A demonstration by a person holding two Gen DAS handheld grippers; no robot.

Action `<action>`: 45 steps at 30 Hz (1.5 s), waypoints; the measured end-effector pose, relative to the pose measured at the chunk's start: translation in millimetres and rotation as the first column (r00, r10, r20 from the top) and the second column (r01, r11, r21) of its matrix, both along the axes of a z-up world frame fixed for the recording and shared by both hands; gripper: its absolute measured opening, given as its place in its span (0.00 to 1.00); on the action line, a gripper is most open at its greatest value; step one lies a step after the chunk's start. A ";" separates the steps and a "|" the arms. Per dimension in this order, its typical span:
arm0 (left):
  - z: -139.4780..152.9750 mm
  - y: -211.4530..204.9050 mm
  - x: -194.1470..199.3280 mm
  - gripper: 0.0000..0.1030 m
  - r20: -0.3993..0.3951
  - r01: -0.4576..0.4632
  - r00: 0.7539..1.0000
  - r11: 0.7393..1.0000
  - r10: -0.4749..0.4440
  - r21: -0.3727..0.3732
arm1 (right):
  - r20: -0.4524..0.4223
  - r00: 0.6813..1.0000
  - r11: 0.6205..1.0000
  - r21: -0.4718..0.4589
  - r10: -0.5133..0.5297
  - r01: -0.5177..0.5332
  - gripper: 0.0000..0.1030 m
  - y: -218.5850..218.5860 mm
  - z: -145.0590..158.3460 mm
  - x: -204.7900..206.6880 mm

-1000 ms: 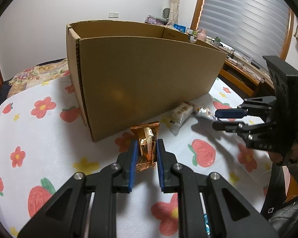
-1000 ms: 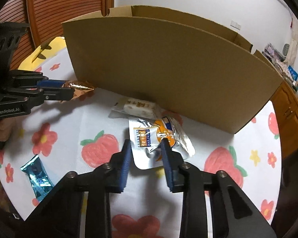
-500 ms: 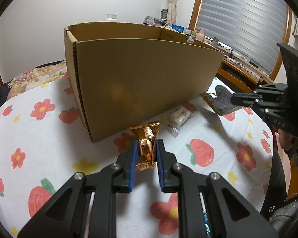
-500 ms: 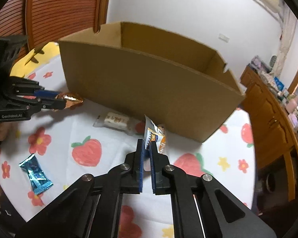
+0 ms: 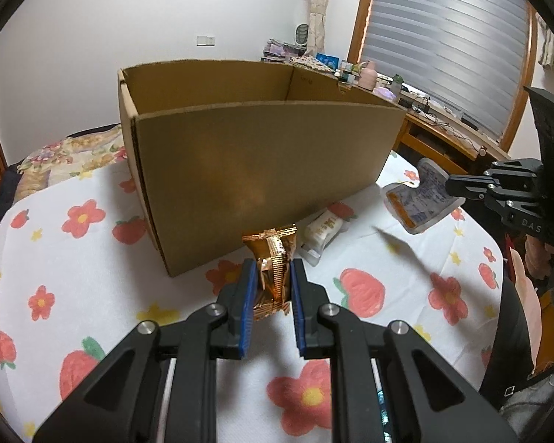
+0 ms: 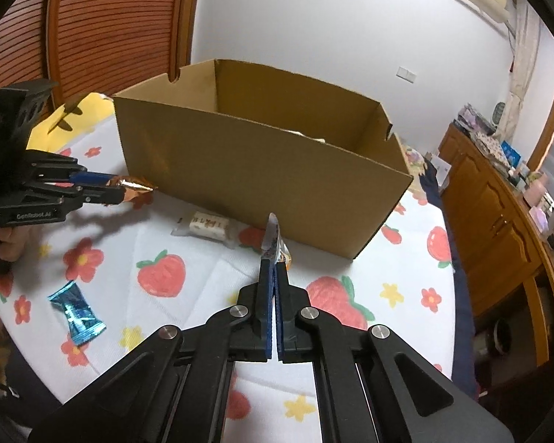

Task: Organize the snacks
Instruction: 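Grasp the orange-labelled silver pouch with the right tool, then carry both snacks over the box and open both tools to release them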

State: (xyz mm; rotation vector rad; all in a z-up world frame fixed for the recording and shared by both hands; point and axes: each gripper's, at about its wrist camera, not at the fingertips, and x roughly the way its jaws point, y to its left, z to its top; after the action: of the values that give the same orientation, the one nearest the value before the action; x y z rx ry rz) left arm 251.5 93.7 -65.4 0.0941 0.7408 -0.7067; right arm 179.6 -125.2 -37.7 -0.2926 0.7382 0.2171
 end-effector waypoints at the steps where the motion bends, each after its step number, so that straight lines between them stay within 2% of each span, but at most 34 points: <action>1: 3.3 -0.6 -1.0 0.14 0.002 -0.004 1.000 1.000 0.004 0.001 | 0.005 1.000 1.000 0.003 -0.003 0.003 0.00 -1.2 3.0 -1.9; 10: 62.5 -12.3 -11.7 0.14 0.085 -0.001 0.996 1.000 0.002 -0.007 | 0.083 0.997 1.000 0.022 0.007 -0.009 0.00 -12.2 56.8 -20.5; 18: 119.6 -23.7 -0.3 0.14 0.155 -0.019 0.988 1.000 0.022 -0.017 | 0.167 0.986 0.999 0.025 0.021 -0.025 0.00 -20.2 107.8 -23.2; 26: 150.2 -31.9 16.6 0.14 0.191 -0.047 0.980 0.999 0.048 -0.009 | 0.232 0.971 0.998 0.025 0.051 -0.059 0.00 -25.2 146.1 -8.1; 36: 147.6 -37.6 53.6 0.14 0.179 -0.093 0.979 0.996 0.092 -0.004 | 0.246 0.965 0.995 0.019 0.091 -0.099 0.00 -19.4 155.5 29.6; 45: 117.8 -44.8 96.5 0.14 0.131 -0.133 0.983 0.991 0.130 0.015 | 0.198 0.974 0.993 0.023 0.108 -0.115 0.00 -14.0 132.8 76.4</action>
State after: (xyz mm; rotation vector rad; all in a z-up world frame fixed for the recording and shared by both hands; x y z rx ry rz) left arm 348.0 48.9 52.4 0.1102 0.6250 -0.5608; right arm 256.1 -139.2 95.1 -0.3182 0.5224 0.3030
